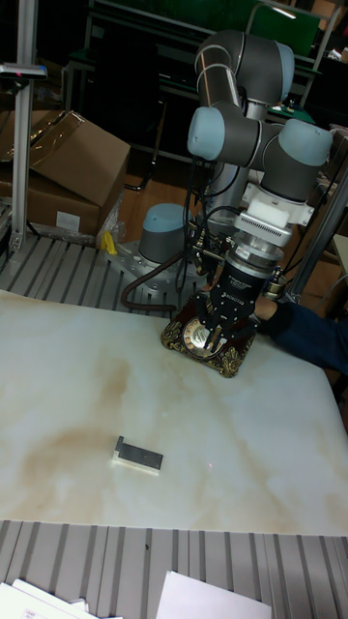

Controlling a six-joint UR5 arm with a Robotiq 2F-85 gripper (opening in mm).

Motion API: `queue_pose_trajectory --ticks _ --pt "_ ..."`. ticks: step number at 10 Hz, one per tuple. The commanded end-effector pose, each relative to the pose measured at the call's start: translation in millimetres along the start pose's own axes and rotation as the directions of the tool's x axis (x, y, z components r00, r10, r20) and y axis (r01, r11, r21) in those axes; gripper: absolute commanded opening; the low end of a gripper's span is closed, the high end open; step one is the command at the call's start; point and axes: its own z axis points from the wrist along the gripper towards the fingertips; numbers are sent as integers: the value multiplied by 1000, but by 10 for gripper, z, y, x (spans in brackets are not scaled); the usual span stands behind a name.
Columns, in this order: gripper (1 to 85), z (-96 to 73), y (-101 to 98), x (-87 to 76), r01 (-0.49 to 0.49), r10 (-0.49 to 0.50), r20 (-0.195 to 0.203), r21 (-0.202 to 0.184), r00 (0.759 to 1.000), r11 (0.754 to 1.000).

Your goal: Dial a number on an old rotary phone

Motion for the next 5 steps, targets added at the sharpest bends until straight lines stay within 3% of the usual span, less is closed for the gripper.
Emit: queue_pose_trajectory --ticks 1,5 --pt "13 30 46 -39 -16 16 2 -7 1000 1000" --pt "13 41 35 -63 -18 18 10 3 1000 1000"
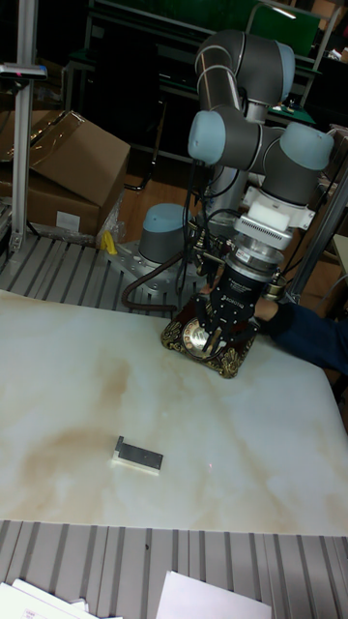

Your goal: Dial a number on an old rotary phone

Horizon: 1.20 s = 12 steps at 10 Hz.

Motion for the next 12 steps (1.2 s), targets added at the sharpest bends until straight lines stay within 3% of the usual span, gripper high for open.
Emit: queue_pose_trajectory --ticks 1,12 --pt "13 17 30 -27 -13 13 3 -2 1000 1000" --pt "13 176 91 -118 -27 25 42 28 999 999"
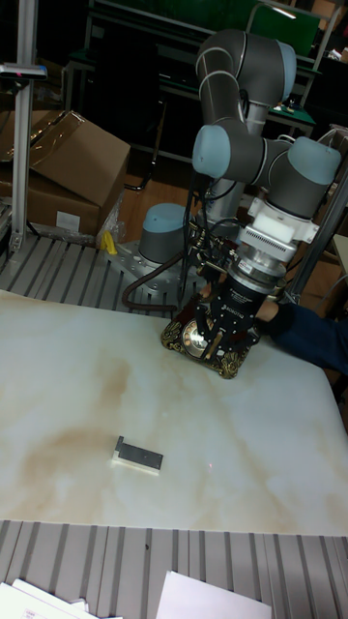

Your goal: Dial a number on an old rotary phone

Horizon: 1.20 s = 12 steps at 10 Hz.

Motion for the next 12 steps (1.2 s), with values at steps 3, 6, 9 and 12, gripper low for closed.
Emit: queue_pose_trajectory --ticks 3,6,9,12 --pt "13 67 54 -10 -9 9 12 -2 1000 1000" --pt "13 87 46 -63 2 -2 30 5 1000 1000" --pt "13 88 35 -61 8 -8 31 9 1000 1000" --pt "13 82 2 -51 23 -23 28 9 999 1000"
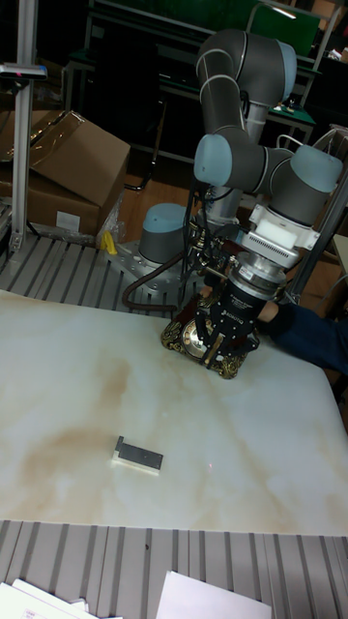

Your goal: Dial a number on an old rotary phone

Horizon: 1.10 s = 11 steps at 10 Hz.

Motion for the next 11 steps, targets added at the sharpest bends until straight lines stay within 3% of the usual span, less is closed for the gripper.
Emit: queue_pose_trajectory --ticks 1,7,9,11 --pt "13 -10 -17 15 6 -6 -7 -6 1000 1000" --pt "13 -67 -62 72 32 -32 -16 19 999 999" --pt "13 -120 -89 95 90 -90 -44 -1 995 996" --pt "13 -293 -245 90 146 -143 -76 29 987 989"
